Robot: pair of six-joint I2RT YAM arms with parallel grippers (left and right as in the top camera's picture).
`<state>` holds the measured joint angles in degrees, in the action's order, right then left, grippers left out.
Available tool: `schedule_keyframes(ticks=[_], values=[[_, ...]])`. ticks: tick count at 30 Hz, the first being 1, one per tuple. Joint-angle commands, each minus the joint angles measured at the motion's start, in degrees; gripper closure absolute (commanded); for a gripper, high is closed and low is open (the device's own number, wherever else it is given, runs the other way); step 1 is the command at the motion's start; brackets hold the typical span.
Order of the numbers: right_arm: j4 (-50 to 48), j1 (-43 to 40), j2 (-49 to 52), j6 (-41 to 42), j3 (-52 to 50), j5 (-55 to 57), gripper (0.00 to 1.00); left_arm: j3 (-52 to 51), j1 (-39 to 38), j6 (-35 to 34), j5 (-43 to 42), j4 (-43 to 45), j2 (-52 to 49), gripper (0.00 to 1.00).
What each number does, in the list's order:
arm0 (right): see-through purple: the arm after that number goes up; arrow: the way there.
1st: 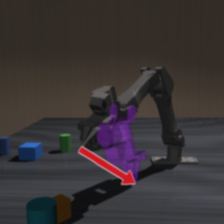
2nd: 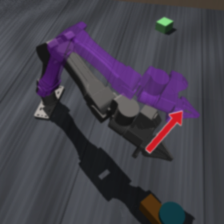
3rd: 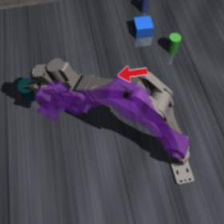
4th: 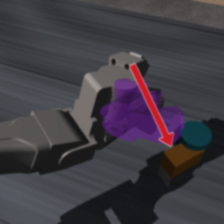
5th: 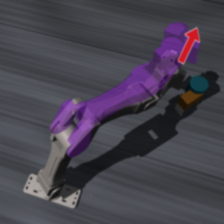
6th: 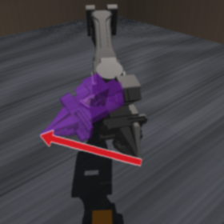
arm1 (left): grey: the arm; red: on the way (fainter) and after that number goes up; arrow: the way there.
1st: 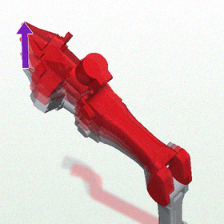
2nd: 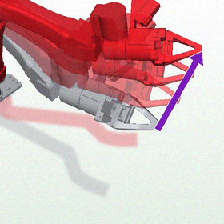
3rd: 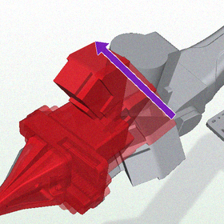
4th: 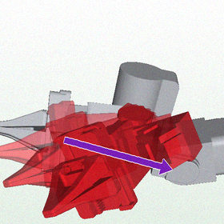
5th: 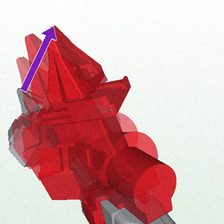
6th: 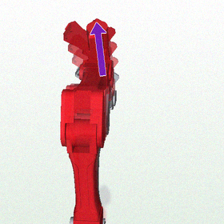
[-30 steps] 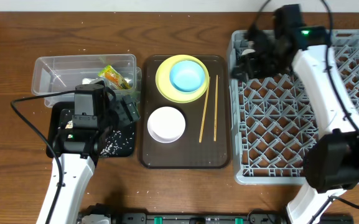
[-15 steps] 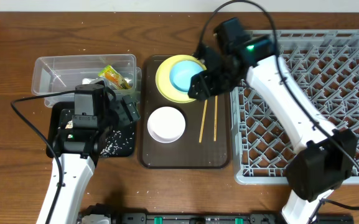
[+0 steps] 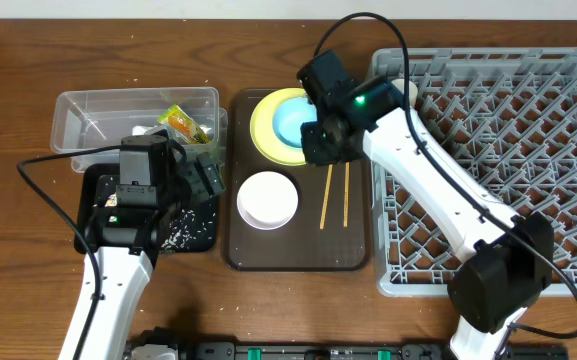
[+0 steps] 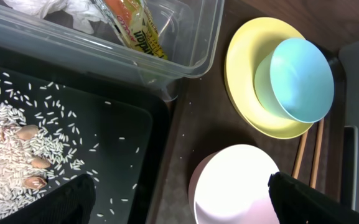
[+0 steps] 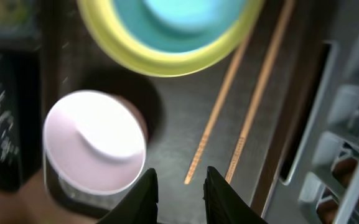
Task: Sort waste into correct bins and load items into the dishwasher rack
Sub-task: 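Move the right gripper to the wooden chopsticks and grasp one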
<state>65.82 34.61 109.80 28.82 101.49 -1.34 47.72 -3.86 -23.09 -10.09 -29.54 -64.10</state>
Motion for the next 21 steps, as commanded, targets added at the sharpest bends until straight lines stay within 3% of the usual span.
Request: schedule_keyframes(ticks=[1,21], values=[[-0.96,0.66,0.04,7.89,-2.21,4.98,0.76,1.46,-0.09,0.35,0.72,0.13,-0.33,0.09],[-22.01,0.63,0.04,10.38,-22.82,7.21,0.83,1.46,-0.09,0.35,0.72,0.13,-0.33,0.08]])
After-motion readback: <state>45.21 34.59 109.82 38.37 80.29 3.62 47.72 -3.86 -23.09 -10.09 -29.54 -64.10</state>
